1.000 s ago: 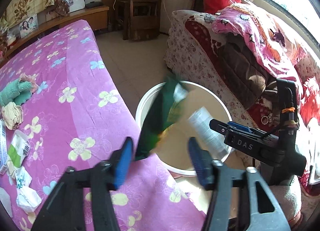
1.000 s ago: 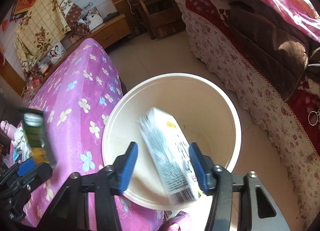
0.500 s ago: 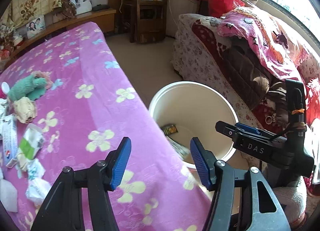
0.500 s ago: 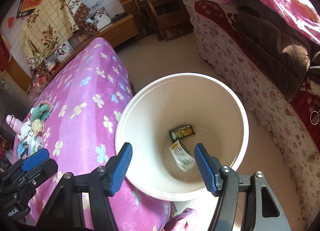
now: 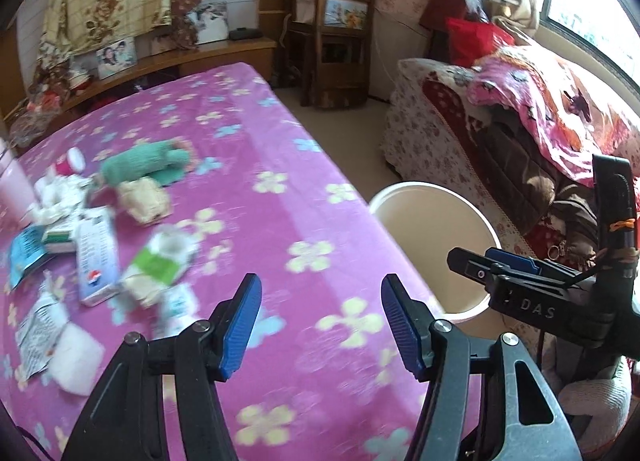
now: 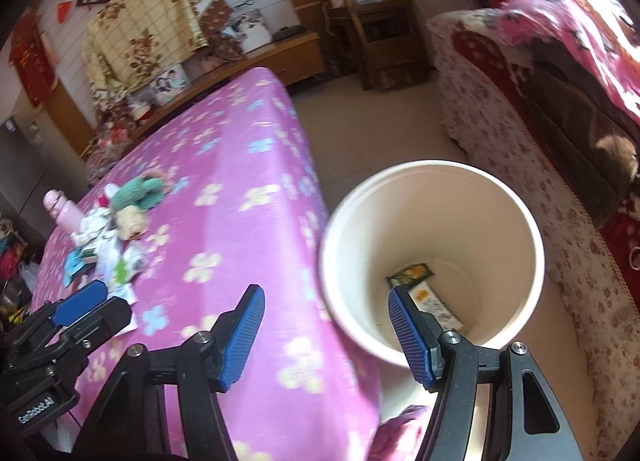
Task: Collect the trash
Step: 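Move both open grippers back over the table trash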
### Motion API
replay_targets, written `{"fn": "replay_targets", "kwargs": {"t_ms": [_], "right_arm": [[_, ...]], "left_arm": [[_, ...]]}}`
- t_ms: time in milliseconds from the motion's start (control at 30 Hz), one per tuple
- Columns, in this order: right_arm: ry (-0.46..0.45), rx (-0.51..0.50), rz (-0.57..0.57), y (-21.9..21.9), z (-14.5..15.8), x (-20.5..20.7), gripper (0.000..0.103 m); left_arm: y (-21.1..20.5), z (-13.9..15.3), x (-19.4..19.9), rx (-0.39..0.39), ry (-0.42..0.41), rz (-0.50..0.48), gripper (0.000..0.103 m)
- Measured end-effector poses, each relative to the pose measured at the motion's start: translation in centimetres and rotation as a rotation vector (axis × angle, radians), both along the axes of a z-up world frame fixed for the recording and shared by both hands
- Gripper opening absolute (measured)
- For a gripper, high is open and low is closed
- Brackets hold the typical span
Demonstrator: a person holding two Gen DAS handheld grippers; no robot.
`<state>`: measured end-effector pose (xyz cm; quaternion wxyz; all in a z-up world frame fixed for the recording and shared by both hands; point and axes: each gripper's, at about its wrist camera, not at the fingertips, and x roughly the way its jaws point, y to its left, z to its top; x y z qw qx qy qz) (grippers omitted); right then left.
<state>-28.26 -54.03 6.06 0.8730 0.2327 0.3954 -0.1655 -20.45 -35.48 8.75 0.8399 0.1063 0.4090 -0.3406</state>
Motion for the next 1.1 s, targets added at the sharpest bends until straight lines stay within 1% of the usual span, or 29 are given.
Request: {"fn": "replay_targets", "kwargs": {"t_ms": [167, 367, 533, 700, 800, 933, 1100], "right_arm": [[-0.015, -0.007, 0.066, 3.8, 1.1, 1.6, 0.068], [-0.028, -0.025, 0.142, 8.6, 2.2, 3.5, 0.068], [-0.031, -0.042, 0.206, 12.5, 2.8, 5.1, 0.068], [-0.029, -0.053, 0.258, 15.4, 3.1, 6.4, 0.068], [-0.022, -0.057, 0.284, 16.7, 3.0, 7.1, 0.069], [-0.003, -0.052, 0.308, 17.8, 2.3, 8.0, 0.069], [0.029, -0.039, 0.325, 18.4, 1.1, 8.9, 0.069]], "left_arm": [[4.5, 0.9, 0.9, -0.018, -0.012, 0.063, 0.064], [9.7, 2.0, 1.8, -0.024, -0.056, 0.147, 0.064], [13.7, 2.3, 2.5, -0.026, -0.080, 0.209, 0.065], [16.5, 2.1, 3.0, -0.026, -0.086, 0.247, 0.065], [18.2, 1.7, 3.4, -0.028, -0.076, 0.262, 0.067], [19.8, 0.7, 4.0, -0.031, -0.048, 0.261, 0.067], [20.8, -1.0, 4.5, -0.018, -0.007, 0.244, 0.069]]}}
